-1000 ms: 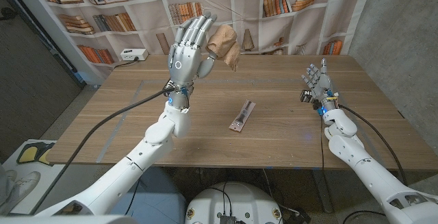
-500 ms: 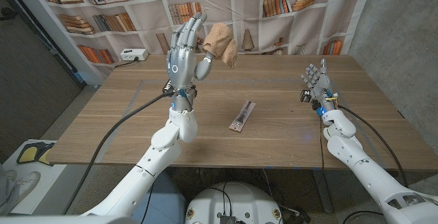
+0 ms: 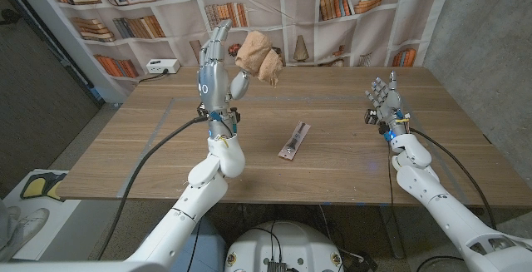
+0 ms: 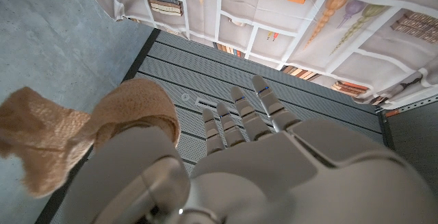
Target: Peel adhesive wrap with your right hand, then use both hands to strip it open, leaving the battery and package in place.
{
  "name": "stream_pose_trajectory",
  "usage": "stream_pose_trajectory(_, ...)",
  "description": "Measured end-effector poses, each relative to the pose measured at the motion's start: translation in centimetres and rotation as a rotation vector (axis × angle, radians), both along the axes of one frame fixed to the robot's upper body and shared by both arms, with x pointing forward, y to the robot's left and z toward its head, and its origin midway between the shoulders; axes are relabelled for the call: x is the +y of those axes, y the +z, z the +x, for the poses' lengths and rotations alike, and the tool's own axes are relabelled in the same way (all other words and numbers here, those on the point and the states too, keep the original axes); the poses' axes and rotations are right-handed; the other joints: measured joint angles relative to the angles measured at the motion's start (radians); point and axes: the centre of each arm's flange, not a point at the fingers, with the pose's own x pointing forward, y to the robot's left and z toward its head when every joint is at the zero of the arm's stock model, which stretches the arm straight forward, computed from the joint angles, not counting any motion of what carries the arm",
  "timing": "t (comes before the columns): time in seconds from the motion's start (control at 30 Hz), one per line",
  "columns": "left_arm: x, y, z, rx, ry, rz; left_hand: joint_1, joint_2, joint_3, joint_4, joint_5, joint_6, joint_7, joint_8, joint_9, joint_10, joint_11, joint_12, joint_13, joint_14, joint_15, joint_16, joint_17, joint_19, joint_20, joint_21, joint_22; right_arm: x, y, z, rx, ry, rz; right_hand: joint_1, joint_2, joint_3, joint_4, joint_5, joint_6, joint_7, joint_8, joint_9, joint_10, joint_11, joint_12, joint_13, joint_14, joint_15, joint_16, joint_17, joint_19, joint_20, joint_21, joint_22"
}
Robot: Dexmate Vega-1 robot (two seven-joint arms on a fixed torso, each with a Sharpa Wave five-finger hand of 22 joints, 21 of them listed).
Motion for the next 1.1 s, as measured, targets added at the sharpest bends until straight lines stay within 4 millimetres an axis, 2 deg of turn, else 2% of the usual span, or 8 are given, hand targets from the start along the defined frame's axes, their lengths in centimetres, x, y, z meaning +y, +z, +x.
stream_pose_trajectory(0.17,0.4,-0.2,0.3,0.023,-0.042,-0.042,-0.017,-0.017,-0.02,-0.001,0.021,-0.009,0.009,0.0,-0.003,0.004,0.004,0.0,-0.004,0.0,0.0,0.0,-0.002,0.007,0.007,-0.002,0.0,0.0,-0.1,0.0,-0.001,0.0,0.002,0.0,0.0,0.0,0.0,0.0,0.0,0.0,0.0,0.0,0.006,-0.006,0.0,0.0,0.0,0.0,0.0,0.0,0.0,0.0,0.0,0.0)
stream_pose_trajectory(0.37,0.6,-0.9,0.9,0.063,-0.113,-0.088,-0.028,-0.017,-0.04,-0.006,0.045,0.003,0.02,0.0,-0.007,0.028,0.027,0.016,-0.004,0.001,0.001,0.014,-0.005,0.018,0.018,-0.002,0.0,0.1,-0.1,-0.2,-0.004,0.002,0.002,0.0,0.0,0.0,0.0,0.0,0.0,0.0,0.0,0.0,0.006,-0.006,0.0,0.0,0.0,0.0,0.0,0.0,0.0,0.0,0.0,0.0)
stream_pose_trajectory(0.47,0.6,-1.3,1.2,0.081,-0.143,-0.106,-0.037,-0.018,-0.051,-0.007,0.061,0.021,0.022,0.0,-0.012,0.056,0.019,0.029,-0.004,0.046,-0.008,0.021,-0.009,0.031,0.02,-0.002,0.0,0.2,-0.1,-0.2,-0.005,0.002,0.003,0.0,0.0,0.0,0.0,0.0,0.0,0.0,0.0,0.0,0.006,-0.006,0.0,0.0,0.0,0.0,0.0,0.0,0.0,0.0,0.0,0.0)
stream_pose_trajectory(0.67,0.8,-1.9,1.8,0.11,-0.201,-0.144,-0.046,-0.009,-0.067,-0.01,0.096,0.07,0.02,0.012,-0.021,0.124,0.009,0.06,-0.004,0.086,-0.01,0.036,-0.014,0.055,0.022,-0.002,0.0,0.1,-0.1,-0.4,-0.008,0.001,0.001,0.0,0.0,0.0,0.0,0.0,0.0,0.0,0.0,0.0,0.006,-0.006,0.0,0.0,0.0,0.0,0.0,0.0,0.0,0.0,0.0,0.0)
stream_pose_trajectory(0.9,1.0,-2.3,2.4,0.131,-0.247,-0.174,-0.046,0.023,-0.075,-0.01,0.129,0.138,-0.002,0.035,-0.03,0.208,-0.011,0.098,-0.004,0.149,-0.015,0.044,-0.024,0.086,0.004,-0.007,0.0,0.2,0.0,-0.6,-0.007,0.0,-0.006,0.0,0.0,0.0,0.0,0.0,0.006,-0.006,0.0,0.0,0.006,-0.005,0.0,0.0,0.0,0.0,0.0,0.0,0.0,0.0,0.0,0.0)
stream_pose_trajectory(1.1,1.2,-2.8,2.5,0.145,-0.27,-0.19,-0.006,0.089,-0.055,-0.029,0.138,0.153,-0.002,0.035,-0.035,0.228,-0.012,0.105,-0.004,0.161,-0.014,0.044,-0.035,0.094,0.004,-0.015,0.0,0.3,-0.1,-0.7,-0.001,0.003,-0.014,0.0,0.0,0.004,-0.004,0.0,0.006,-0.005,0.0,0.0,0.006,-0.005,0.0,0.0,0.0,0.0,0.0,0.0,0.0,0.0,0.0,0.0)
